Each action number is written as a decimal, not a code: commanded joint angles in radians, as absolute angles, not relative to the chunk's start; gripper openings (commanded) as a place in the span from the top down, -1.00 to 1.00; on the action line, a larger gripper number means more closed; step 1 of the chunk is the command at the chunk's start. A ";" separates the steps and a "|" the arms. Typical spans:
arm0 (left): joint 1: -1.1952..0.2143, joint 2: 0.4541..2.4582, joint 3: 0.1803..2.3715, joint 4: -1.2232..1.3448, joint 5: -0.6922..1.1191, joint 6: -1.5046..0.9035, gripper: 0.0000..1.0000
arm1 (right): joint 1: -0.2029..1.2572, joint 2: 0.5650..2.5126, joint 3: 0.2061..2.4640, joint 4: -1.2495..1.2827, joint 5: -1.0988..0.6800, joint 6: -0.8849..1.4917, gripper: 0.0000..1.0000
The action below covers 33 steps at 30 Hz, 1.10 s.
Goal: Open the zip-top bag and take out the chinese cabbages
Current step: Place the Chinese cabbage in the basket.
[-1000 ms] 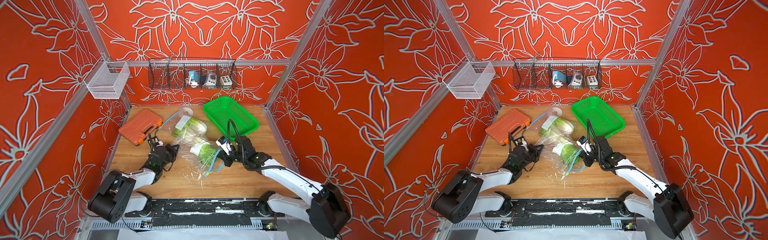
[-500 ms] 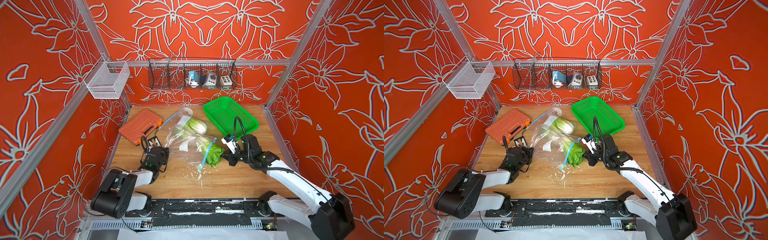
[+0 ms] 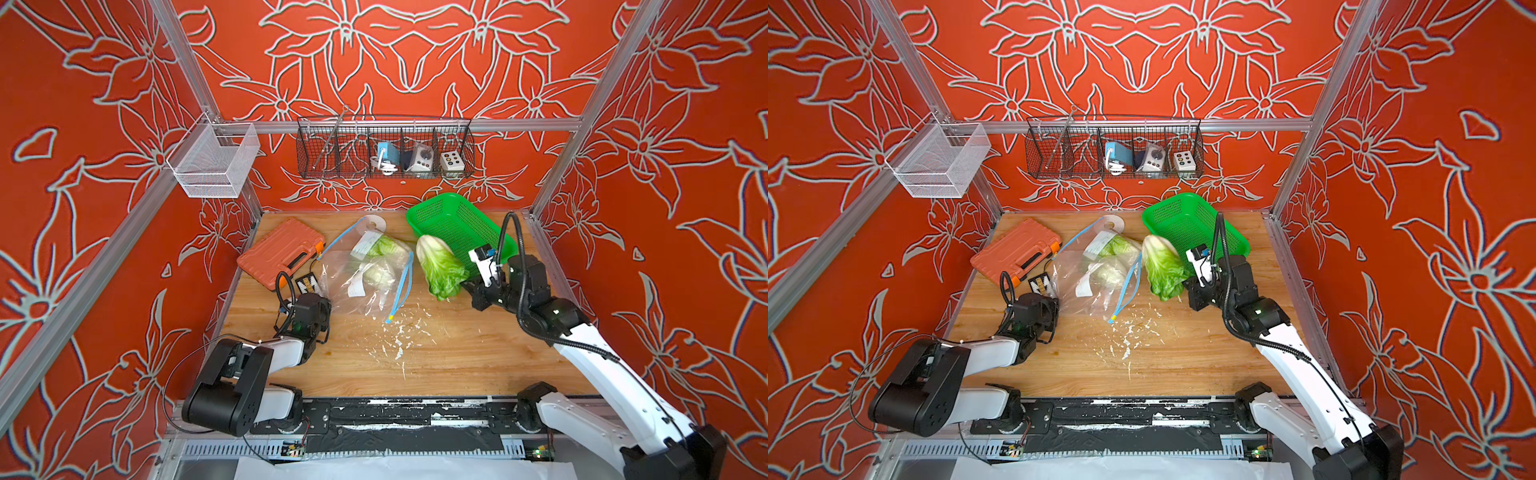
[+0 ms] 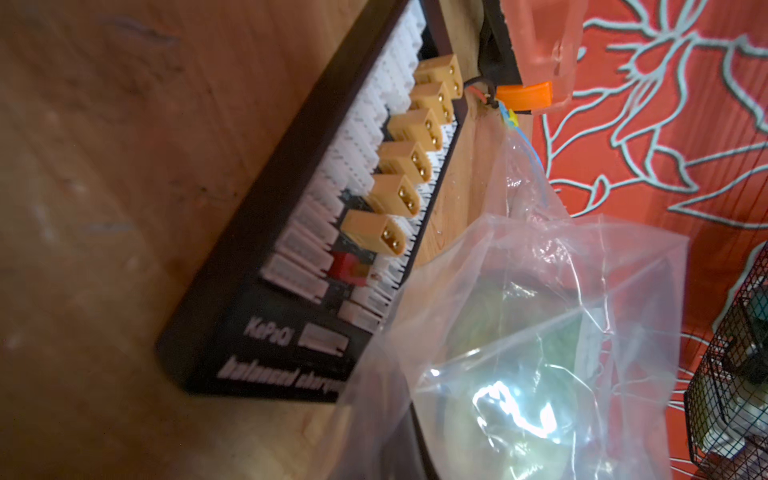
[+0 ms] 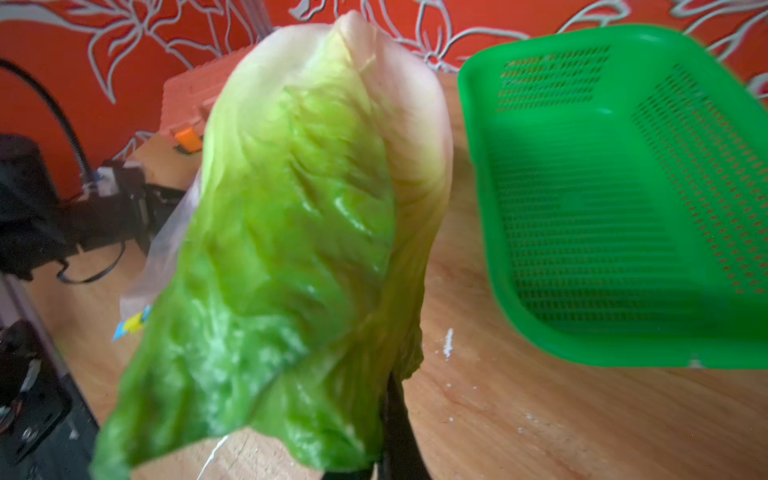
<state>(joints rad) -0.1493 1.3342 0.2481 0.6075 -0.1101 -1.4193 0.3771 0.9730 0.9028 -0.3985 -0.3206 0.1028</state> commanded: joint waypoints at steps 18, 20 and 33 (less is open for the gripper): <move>-0.143 1.102 0.336 0.298 -0.075 -0.960 1.00 | 0.241 1.861 1.598 -0.347 -0.245 0.089 1.00; -0.144 1.090 0.339 0.290 -0.088 -0.951 0.81 | 0.236 1.907 1.623 -0.344 -0.264 0.079 1.00; -0.129 1.092 0.312 0.357 -0.107 -1.009 0.85 | 0.230 1.599 1.282 -0.218 -0.211 0.202 -0.56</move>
